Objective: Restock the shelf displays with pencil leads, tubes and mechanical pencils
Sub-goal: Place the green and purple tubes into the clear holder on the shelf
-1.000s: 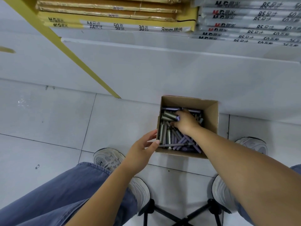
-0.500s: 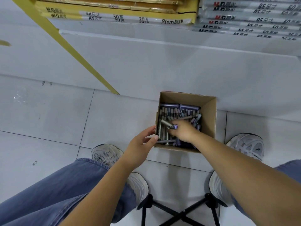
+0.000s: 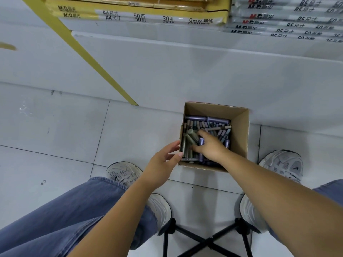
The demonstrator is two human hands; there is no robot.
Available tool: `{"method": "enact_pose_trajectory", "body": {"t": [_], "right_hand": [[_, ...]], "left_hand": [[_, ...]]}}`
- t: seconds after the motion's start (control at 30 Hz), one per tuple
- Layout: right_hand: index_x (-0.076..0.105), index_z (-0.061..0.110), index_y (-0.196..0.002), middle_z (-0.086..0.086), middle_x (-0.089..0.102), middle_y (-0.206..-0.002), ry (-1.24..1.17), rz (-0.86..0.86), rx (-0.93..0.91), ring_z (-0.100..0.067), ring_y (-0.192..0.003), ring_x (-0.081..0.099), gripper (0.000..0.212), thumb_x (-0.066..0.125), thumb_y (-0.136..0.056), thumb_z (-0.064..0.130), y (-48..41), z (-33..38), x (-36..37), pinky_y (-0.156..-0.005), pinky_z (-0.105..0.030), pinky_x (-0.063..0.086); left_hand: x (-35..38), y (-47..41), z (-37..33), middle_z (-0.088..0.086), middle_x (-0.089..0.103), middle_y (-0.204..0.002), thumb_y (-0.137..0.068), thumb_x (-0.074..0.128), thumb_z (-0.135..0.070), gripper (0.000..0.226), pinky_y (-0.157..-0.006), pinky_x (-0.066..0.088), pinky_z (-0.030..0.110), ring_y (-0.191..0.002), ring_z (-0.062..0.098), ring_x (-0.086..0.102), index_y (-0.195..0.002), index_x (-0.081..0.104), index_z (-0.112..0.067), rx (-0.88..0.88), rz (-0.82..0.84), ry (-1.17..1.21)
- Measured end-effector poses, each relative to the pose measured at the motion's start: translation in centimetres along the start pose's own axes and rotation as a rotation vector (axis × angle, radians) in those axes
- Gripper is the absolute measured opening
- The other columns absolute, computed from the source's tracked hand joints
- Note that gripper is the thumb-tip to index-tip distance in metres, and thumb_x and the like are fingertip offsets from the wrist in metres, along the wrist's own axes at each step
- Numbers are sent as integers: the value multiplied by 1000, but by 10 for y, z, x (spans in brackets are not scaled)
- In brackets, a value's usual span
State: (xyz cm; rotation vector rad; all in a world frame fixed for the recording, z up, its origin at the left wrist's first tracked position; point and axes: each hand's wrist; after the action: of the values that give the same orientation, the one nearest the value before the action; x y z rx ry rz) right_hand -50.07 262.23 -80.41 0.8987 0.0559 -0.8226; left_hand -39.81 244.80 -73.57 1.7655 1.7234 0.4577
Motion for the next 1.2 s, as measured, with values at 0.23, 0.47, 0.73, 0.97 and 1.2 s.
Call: {"method": "enact_pose_trajectory", "body": {"t": [0.23,0.47,0.73,0.97,1.2], "right_hand": [[46,19,-140,-4,54,-138,10,21,56,-23,-121,55,61,72,-85,28,-7,-4,8,-95,-28,42],[52,24,-132,-2,64,-121,36,-36,77,-17,-90,65,54,73,-83,33,-15,-3,11,-87,-37,51],[63,38,-106,13,69,-104,-313,-140,-38,-7,-95,65,29,75,-81,28,18,21,-25,-86,-32,52],[72,40,-93,10,75,-93,-506,-205,-213,-10,-84,72,39,81,-56,46,89,67,-64,-77,-31,53],[74,29,-88,7,76,-86,-433,-258,-402,-10,-75,72,11,78,-79,25,167,123,-99,-61,-19,54]], "left_hand": [[-1,2,-5,-38,61,-119,-101,55,-35,49,-88,52,16,-108,-16,58,-99,47,-82,8,10,-12],[-3,-2,1,-27,62,-129,-100,56,-37,38,-91,50,22,-112,-6,60,-117,49,-70,28,9,-26],[-5,-3,-10,-15,60,-130,-95,66,-30,45,-72,49,6,-99,-9,62,-138,53,-34,9,-47,-79],[5,19,-77,-13,61,-131,-91,70,-36,50,-98,47,21,-118,4,58,-139,54,-32,237,-18,-139],[-7,72,-153,-1,74,-99,-97,62,-9,31,-72,59,22,-87,10,74,-118,62,-31,368,159,13]]}}
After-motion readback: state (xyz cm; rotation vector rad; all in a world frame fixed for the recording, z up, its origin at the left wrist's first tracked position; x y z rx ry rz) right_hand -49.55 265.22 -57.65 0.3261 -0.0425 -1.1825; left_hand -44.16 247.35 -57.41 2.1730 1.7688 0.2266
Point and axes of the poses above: each hand's wrist, its own y-axis away from the middle knuckle, its own x-axis out of the palm, z = x × y
